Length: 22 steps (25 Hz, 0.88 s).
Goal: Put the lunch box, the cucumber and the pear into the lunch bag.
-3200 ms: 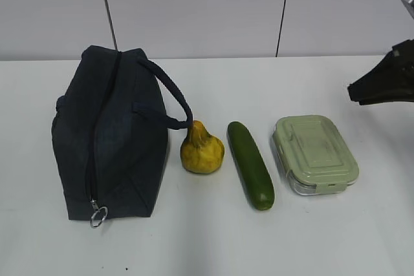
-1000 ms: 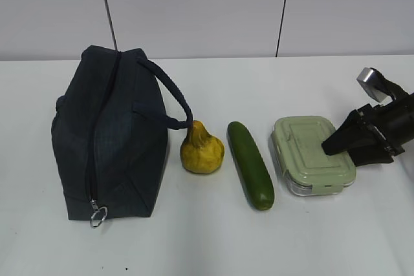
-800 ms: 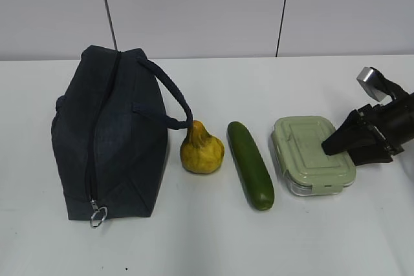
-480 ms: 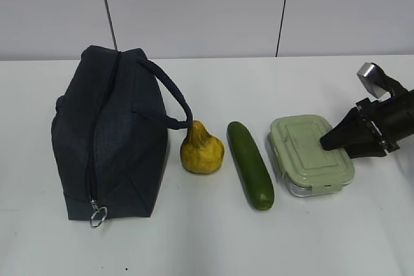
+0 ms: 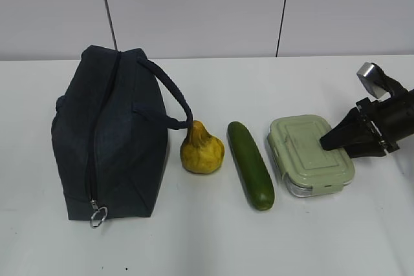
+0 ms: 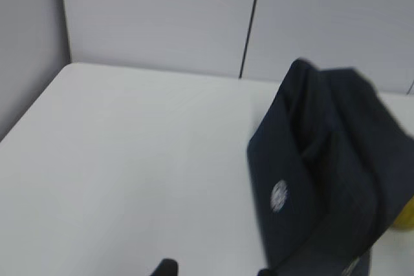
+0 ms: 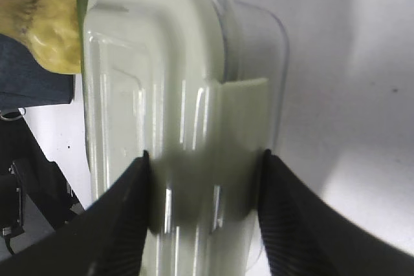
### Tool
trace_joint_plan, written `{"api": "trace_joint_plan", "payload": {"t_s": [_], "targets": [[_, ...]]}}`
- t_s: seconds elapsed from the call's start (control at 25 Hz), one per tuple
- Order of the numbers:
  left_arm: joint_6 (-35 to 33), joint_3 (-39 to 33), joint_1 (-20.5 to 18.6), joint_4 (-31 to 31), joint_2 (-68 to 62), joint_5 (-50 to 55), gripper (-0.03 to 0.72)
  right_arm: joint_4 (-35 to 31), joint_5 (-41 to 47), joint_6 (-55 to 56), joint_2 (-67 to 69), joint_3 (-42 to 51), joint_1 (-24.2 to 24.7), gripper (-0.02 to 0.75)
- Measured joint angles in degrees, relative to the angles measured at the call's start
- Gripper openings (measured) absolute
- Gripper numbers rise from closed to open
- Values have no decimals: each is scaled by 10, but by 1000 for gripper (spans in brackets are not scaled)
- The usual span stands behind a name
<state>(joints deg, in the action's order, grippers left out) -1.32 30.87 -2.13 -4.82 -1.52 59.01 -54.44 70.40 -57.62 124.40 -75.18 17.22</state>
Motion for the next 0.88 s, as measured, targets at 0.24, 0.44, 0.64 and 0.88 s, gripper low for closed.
{"api": "trace_joint_plan", "payload": {"t_s": [0.24,0.44,0.64,0.88], "targets": [[-50,6,0,-179,-179,-165,241,-5,0,0,0,0,0,375],[-234,41,0,-371,-338,-201,245,-22,-5,0,0,1,0,374],[-345,69,0,-471,-482,-176,269,-30,-8,0,0,2,0,374],[-407,97,2,-492,-630,-162,279,-38,-12,-1,0,2,0,374]]}}
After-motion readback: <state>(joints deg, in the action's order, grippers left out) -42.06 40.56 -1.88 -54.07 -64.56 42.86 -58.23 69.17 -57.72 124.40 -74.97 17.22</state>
